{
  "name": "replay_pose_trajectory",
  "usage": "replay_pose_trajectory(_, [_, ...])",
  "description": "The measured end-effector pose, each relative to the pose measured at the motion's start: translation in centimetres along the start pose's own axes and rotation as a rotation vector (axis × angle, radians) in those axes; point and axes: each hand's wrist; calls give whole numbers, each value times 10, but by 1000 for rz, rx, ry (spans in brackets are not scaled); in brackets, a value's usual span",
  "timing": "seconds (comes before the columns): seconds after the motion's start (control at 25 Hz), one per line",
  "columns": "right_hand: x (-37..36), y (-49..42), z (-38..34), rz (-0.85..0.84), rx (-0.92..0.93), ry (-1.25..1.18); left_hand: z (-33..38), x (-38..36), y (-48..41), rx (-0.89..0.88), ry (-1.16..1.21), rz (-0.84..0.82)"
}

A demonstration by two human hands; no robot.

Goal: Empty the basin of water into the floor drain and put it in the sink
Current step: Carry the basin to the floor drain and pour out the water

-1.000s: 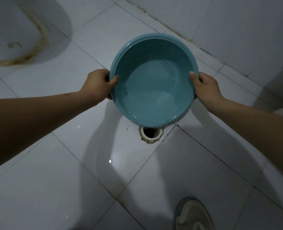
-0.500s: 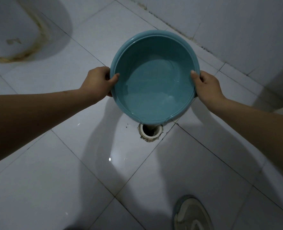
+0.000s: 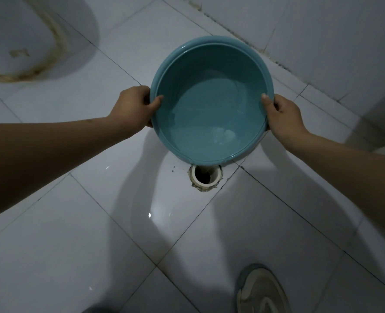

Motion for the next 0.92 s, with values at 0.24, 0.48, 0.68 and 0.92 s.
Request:
replay_pose_trajectory(0.24, [2,1,4,0,19,-2,-1,-1,2,-1,-15,-7])
replay_pose_trajectory(0.48, [4,5,9,-15,38,9,-1,-3,5,-16,-21,-17])
replay_pose_trajectory(0.68, [5,9,12,-35,55,8,-4,-4,7,-23,-6,-28])
replay_pose_trajectory(0.92, [5,10,13,-28,70,1,-3,-5,8,-33,4,-27])
Point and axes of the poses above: each hand's wrist, its own y-axis away from the middle knuckle, its own x-axis out of the back of the hand, z = x × y, and after that the axes turned 15 degrees about -z, right-handed
